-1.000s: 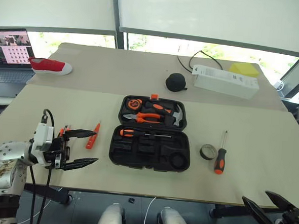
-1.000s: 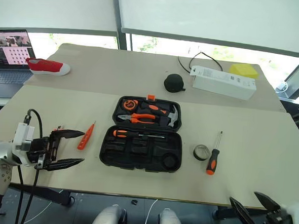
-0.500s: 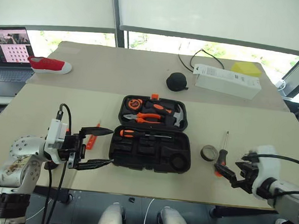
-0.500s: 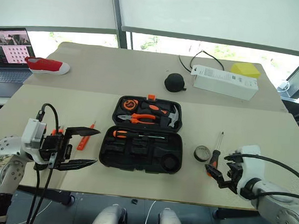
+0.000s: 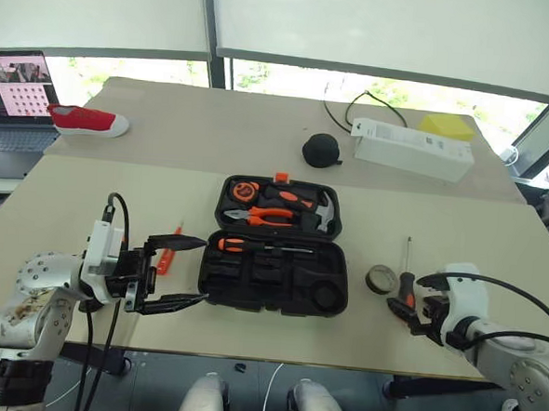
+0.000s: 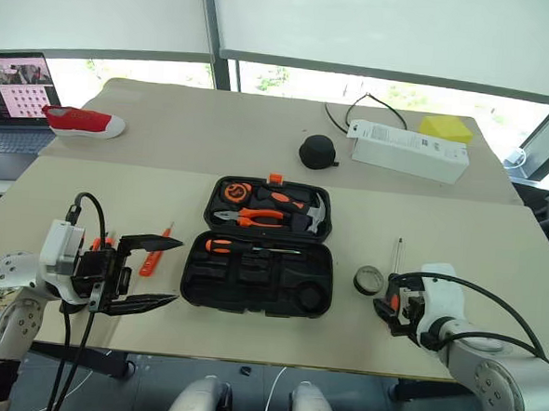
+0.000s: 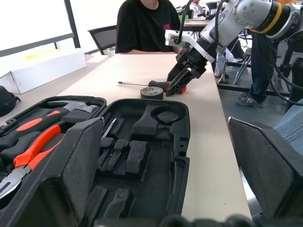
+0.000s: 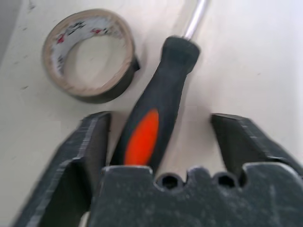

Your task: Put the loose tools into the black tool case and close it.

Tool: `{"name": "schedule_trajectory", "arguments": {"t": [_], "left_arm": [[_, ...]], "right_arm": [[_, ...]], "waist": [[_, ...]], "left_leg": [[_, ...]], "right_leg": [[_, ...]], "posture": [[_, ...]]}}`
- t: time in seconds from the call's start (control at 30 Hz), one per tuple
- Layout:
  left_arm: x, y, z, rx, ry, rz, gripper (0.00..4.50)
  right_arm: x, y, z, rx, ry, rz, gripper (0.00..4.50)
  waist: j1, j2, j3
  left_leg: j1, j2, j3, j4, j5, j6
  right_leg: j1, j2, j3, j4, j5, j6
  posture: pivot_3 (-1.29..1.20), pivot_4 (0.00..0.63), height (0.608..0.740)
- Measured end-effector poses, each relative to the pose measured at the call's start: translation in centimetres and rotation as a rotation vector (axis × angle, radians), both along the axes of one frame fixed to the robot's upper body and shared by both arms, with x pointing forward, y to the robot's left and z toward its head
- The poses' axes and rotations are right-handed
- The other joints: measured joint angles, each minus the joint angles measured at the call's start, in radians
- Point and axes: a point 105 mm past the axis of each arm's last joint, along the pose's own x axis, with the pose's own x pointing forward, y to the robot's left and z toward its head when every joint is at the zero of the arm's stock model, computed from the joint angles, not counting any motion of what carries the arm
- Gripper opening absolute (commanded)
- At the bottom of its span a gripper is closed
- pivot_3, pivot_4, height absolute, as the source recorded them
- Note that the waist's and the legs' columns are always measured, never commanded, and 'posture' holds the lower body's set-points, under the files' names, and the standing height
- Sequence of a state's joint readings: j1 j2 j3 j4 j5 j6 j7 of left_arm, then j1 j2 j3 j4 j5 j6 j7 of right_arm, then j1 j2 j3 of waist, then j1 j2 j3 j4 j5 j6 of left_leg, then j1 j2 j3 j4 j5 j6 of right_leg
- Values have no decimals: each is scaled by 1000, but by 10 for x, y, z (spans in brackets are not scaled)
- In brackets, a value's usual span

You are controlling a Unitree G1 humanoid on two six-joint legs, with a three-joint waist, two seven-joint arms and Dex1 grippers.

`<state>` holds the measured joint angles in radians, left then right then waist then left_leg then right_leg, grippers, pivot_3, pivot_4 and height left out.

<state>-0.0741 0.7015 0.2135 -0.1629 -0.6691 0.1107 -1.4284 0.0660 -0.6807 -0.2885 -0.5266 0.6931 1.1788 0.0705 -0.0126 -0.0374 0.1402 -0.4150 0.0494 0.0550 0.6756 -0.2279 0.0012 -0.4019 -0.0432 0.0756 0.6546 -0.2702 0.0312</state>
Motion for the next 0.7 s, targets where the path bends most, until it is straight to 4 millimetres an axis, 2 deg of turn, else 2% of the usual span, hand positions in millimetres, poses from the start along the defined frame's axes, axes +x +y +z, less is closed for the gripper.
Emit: {"name": "schedule_trajectory", "arguments": {"t": [0.17, 0.37, 0.4, 0.43, 0.53, 0.57, 0.6, 0.63, 0.7], "left_arm": [[0, 0, 0, -1, 0, 4, 4500], [-2, -1, 3, -18, -1, 23, 4500], [-2, 1, 3, -29, 6, 36, 4500], [-2, 3, 4, -40, 13, 54, 4500], [1, 7, 8, -56, 7, 94, 4500], [1, 11, 8, -61, 8, 126, 4500], [1, 13, 7, -64, 13, 139, 4500], [0, 17, 4, -67, 24, 169, 4500], [-4, 21, -3, -72, 48, 202, 4500]], "right_arm": [[3, -4, 2, -21, -17, -11, 1035], [13, -21, 9, -76, -86, -15, 1001], [18, -20, 18, -86, -130, 44, 1001], [26, -15, 35, -101, -203, 128, 1001], [39, 16, 82, -108, -389, 419, 1001], [41, 45, 99, -107, -447, 633, 1001], [40, 58, 104, -105, -459, 724, 1001], [39, 84, 109, -100, -463, 896, 1001], [37, 119, 109, -89, -445, 1106, 1001]], "waist": [[1, 0, 0], [-1, 3, 2], [-2, 5, 3], [-6, 7, 4], [-20, 7, 5], [-28, 7, 5], [-31, 6, 5], [-37, 6, 5], [-37, 5, 6]], "left_leg": [[0, 0, 0, 0, 0, 0], [-1, 0, 1, 0, 0, 0], [-1, 0, 1, 0, 0, 0], [-1, 0, 2, 0, 0, 0], [1, 1, 2, -2, 0, 0], [1, 2, 1, -3, 0, 0], [2, 2, 1, -4, 0, 0], [4, 2, 1, -5, 0, 0], [4, 2, 0, -7, 0, 0]], "right_leg": [[0, 0, 0, 0, 0, 0], [-2, 0, 1, 0, 0, 0], [-2, 0, 1, 0, 0, 0], [-3, 0, 3, 0, 0, 0], [-2, 3, 3, 1, 0, 0], [-2, 3, 2, 0, 0, 0], [-2, 3, 3, 0, 0, 0], [-2, 3, 3, 0, 0, -1], [-3, 3, 4, 0, 0, -1]], "posture": [[0, 150, 740], [0, 150, 740], [0, 150, 740], [0, 150, 740], [0, 150, 740], [0, 150, 740], [0, 150, 740], [0, 150, 740], [0, 150, 740]]}}
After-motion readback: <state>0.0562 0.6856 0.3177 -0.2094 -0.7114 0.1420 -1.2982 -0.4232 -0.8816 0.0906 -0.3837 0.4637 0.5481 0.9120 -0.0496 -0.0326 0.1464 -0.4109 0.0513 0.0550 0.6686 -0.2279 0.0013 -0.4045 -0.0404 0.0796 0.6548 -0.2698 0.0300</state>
